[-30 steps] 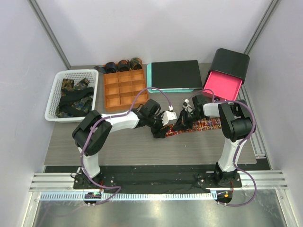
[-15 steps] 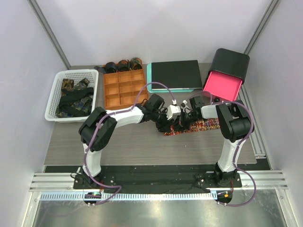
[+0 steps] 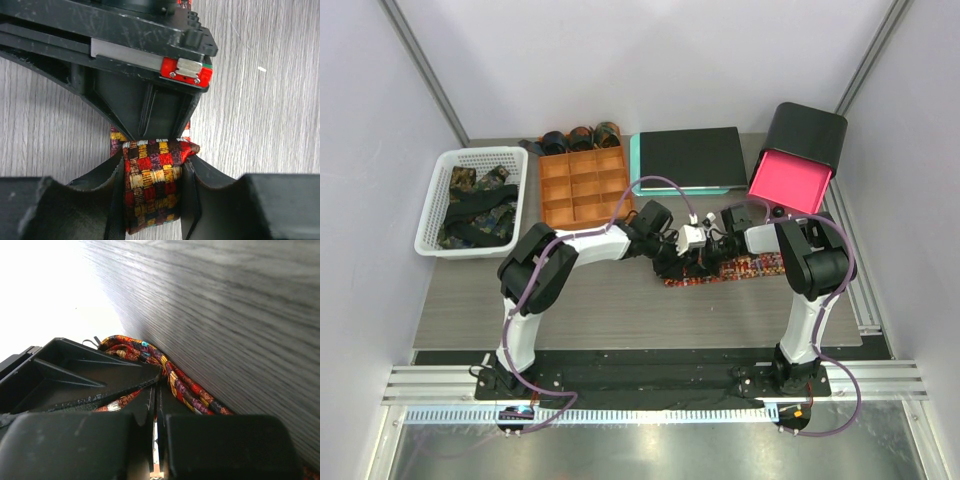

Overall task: Roll the ties
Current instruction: Roll the tie at the center of the board.

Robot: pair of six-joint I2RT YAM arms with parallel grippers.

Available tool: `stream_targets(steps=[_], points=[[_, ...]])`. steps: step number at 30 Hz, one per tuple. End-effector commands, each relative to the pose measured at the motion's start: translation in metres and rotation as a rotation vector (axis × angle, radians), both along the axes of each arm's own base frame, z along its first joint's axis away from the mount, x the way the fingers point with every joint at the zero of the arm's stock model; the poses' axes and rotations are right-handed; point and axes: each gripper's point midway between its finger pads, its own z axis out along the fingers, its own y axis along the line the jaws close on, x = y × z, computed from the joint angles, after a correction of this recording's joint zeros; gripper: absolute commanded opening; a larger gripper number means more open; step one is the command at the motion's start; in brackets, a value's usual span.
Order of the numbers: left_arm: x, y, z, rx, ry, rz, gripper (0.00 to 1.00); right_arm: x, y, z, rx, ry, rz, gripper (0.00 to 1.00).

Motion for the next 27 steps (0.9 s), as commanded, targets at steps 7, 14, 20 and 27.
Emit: stream_targets(steps=[7,14,20,27], points=[[-0.033,0.06,-0.077,0.323,0.02,-0.083,0.22,0.014,-0.022,0.02,-0.09,-0.076,0.014,0.18],[-0.038,0.074,-0.087,0.379,0.024,-0.101,0.22,0.017,-0.033,0.058,-0.059,-0.12,0.038,0.29],[-0.04,0.074,-0.091,0.389,0.032,-0.116,0.27,0.02,-0.027,0.074,-0.013,-0.159,0.006,0.42],[-0.04,0.074,-0.092,0.396,0.021,-0.132,0.28,0.021,-0.01,0.062,0.027,-0.147,-0.027,0.43]])
